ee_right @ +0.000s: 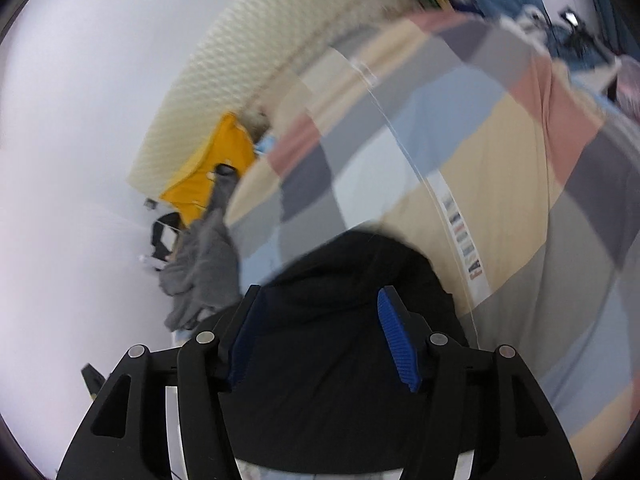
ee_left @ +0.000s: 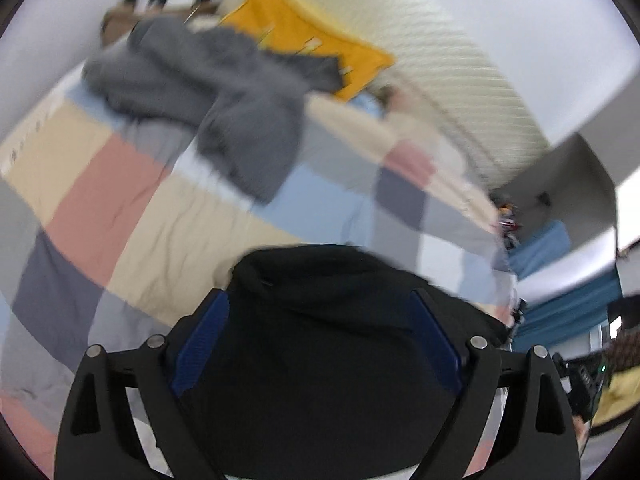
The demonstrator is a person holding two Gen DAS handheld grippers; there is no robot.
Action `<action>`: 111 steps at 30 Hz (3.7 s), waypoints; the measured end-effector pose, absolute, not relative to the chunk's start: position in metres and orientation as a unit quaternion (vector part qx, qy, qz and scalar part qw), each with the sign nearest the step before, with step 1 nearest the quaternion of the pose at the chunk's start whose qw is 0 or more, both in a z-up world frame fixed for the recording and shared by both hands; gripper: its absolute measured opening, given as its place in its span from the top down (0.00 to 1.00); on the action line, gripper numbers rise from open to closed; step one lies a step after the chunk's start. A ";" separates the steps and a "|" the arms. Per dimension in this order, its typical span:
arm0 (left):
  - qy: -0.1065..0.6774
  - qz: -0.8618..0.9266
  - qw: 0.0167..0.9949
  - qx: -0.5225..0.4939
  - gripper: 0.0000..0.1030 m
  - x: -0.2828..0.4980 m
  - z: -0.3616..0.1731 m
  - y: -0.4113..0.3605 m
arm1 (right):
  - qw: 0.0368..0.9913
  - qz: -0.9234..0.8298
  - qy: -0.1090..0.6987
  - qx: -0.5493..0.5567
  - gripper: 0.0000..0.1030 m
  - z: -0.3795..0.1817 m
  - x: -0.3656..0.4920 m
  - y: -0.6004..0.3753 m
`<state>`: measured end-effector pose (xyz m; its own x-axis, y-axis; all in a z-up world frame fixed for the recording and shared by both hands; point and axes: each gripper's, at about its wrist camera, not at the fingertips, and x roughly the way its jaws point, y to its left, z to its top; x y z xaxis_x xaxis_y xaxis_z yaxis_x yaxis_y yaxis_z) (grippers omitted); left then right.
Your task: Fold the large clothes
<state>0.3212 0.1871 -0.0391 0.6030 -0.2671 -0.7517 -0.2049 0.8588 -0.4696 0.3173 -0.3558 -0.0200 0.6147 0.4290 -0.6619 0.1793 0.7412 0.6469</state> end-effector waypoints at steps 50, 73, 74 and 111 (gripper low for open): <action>0.408 0.001 0.913 0.000 0.10 0.394 -0.206 0.044 | 0.912 0.117 0.394 0.012 0.00 -0.194 0.395 -0.125; 0.410 0.002 0.911 -0.036 0.10 0.366 -0.216 0.104 | 0.912 0.133 0.388 0.009 0.00 -0.194 0.368 -0.150; 0.411 0.001 0.911 -0.043 0.10 0.366 -0.217 0.106 | 0.912 0.132 0.389 0.003 0.00 -0.195 0.368 -0.148; 0.368 -0.059 0.881 -0.290 0.94 0.376 -0.194 0.216 | 0.886 0.092 0.356 0.284 0.89 -0.171 0.383 -0.329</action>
